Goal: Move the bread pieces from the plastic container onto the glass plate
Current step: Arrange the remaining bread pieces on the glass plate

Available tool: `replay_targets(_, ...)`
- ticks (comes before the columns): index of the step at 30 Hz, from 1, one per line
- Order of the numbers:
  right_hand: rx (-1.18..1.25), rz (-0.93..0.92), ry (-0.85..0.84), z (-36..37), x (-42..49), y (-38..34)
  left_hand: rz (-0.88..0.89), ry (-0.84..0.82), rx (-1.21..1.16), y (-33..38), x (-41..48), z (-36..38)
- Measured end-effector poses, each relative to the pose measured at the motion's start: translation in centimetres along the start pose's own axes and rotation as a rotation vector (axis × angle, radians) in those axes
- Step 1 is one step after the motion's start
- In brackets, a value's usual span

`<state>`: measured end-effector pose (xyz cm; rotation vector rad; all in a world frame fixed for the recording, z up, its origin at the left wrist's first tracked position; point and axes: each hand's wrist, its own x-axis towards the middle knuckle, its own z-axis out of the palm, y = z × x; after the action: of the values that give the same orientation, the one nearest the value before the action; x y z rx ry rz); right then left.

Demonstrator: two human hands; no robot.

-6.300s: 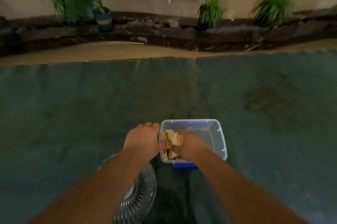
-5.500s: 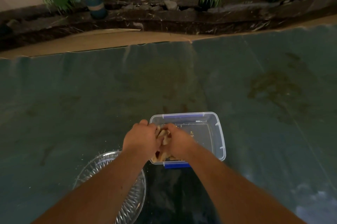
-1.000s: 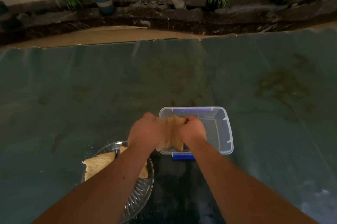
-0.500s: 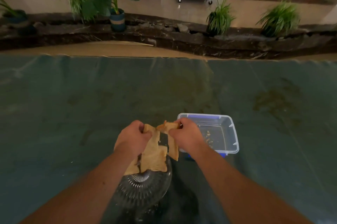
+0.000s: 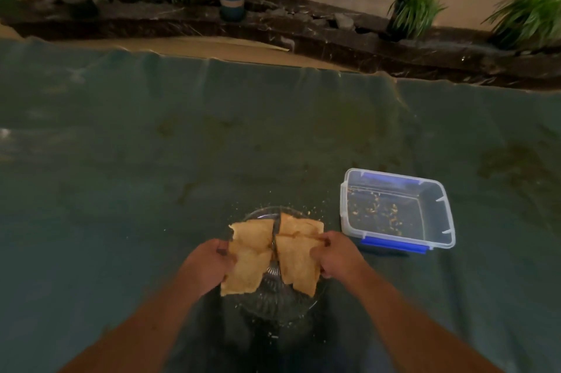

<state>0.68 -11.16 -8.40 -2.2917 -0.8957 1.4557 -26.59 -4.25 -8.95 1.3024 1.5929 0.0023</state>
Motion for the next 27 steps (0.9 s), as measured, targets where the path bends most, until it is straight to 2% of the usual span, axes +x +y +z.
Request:
replay_targets(2, -0.21, -0.074, 0.082, 0.4, 0.5, 1.7, 0.068, 0.081, 0.218, -0.6, 0.7, 0.8)
replay_targets(5, -0.395, -0.214, 0.21, 1.0, 0.5, 2.8, 0.17, 0.19, 0.363, -0.8, 0.8, 1.7)
replay_targets(8, -0.669, -0.381, 0.317, 1.6, 0.7, 2.3, 0.382, 0.281, 0.704, -0.5, 1.0, 2.5)
replay_targets(10, -0.769, -0.497, 0.281, 2.1, 1.0, 1.3, 0.485, 0.242, 0.821, 0.1, 1.3, 2.9)
replay_targets(12, -0.816, -0.538, 0.186, 2.6, 1.5, 0.2, 0.542, 0.189, 0.905, 0.6, 1.8, 3.2)
replay_targets(15, -0.939, -0.49, 0.098, 3.3, 2.5, -0.7, 0.544, 0.123, 1.045, 1.2, 2.4, 3.6)
replay_targets(19, -1.002, -0.453, 0.082, 3.8, 3.5, -0.8, 0.521, 0.11, 1.208, 1.4, 3.1, 4.0)
replay_targets(23, -0.836, -0.513, 0.06, 3.5, 4.0, -0.6, 0.504, 0.106, 1.186, 1.5, 3.5, 4.0)
replay_targets(27, -0.721, -0.511, -0.055, 2.8, 3.9, -0.8, 0.35, -0.016, 0.677, 1.3, 3.4, 3.6)
